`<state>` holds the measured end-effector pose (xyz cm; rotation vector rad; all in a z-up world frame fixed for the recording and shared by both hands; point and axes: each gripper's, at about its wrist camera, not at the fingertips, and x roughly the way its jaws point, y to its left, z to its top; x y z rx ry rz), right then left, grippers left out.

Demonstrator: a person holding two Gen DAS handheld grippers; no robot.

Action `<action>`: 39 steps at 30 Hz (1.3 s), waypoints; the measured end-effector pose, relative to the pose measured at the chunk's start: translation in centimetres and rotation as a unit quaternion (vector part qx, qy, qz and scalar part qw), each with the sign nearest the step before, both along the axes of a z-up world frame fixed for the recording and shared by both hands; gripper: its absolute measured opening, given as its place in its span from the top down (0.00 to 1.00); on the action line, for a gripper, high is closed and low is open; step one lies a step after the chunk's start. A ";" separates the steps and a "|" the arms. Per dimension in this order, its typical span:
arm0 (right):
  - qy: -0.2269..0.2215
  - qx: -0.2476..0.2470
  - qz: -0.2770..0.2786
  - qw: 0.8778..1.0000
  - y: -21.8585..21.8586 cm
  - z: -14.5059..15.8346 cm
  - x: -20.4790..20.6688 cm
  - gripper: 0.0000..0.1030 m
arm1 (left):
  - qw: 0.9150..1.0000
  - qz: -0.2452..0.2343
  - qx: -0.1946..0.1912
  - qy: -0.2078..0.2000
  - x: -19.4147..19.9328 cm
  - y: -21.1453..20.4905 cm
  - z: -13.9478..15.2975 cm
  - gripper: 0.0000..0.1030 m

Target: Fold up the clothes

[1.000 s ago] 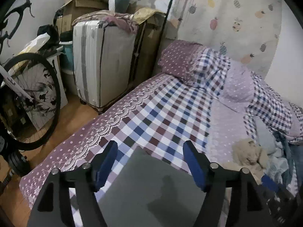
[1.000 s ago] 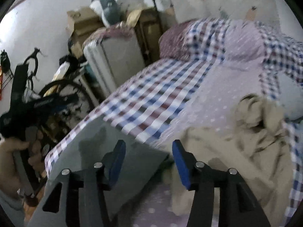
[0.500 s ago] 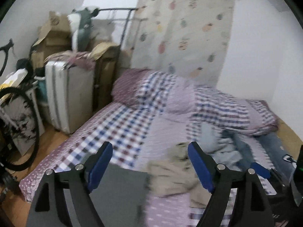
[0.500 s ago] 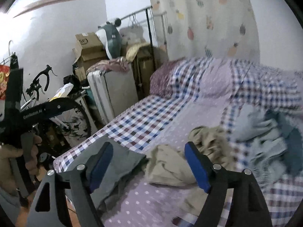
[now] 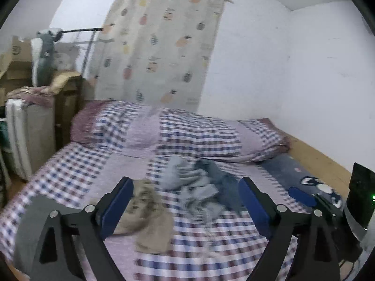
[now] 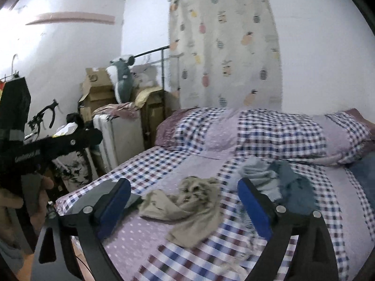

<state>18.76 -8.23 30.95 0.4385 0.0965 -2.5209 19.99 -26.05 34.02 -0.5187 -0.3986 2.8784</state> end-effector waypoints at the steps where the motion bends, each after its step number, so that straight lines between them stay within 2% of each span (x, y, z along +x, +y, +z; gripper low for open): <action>1: 0.001 -0.002 -0.006 1.000 1.5 0.2 0.1 0.06 | 1.000 -0.012 0.006 0.001 -0.3 1.5 0.2 0.07; 4: 0.009 -0.004 -0.027 1.000 7.0 0.7 0.2 0.03 | 0.998 -0.056 0.018 0.006 -1.0 5.4 0.8 0.01; 7: 0.007 -0.014 -0.058 0.998 12.7 1.0 -0.1 0.01 | 0.995 -0.092 0.029 0.013 -1.7 9.5 1.4 0.01; 11: 0.000 -0.042 -0.088 0.995 19.8 1.1 -0.7 0.00 | 0.992 -0.117 0.052 0.015 -2.8 14.1 1.4 0.01; 14: -0.010 -0.073 -0.102 0.992 25.5 0.6 -1.7 0.00 | 0.990 -0.122 0.068 0.005 -4.3 16.4 0.1 0.01; 17: -0.021 -0.088 -0.119 0.989 29.1 -0.9 -3.2 0.00 | 0.990 -0.117 0.071 -0.019 -6.8 18.5 -2.4 0.01; 21: -0.052 -0.091 -0.145 0.984 31.9 -4.7 -6.6 0.00 | 0.992 -0.096 0.051 -0.068 -10.9 21.4 -7.7 0.01; 25: -0.096 -0.091 -0.163 0.978 33.1 -9.7 -11.3 0.00 | 0.992 -0.065 0.000 -0.108 -14.6 24.5 -14.1 0.01; 28: -0.127 -0.089 -0.173 0.973 33.1 -13.7 -14.7 0.00 | 0.989 -0.048 -0.045 -0.133 -16.7 26.4 -19.3 0.01; 31: -0.163 -0.066 -0.182 0.967 32.3 -18.5 -18.0 0.00 | 0.983 -0.034 -0.065 -0.166 -18.9 27.3 -24.3 0.01; 34: -0.199 -0.036 -0.192 0.960 31.6 -23.3 -20.3 0.00 | 0.978 -0.012 -0.075 -0.196 -20.6 27.6 -27.5 0.01; 39: -0.252 -0.001 -0.207 0.945 31.2 -28.5 -22.8 0.00 | 0.971 0.004 -0.110 -0.214 -21.3 28.6 -29.7 0.01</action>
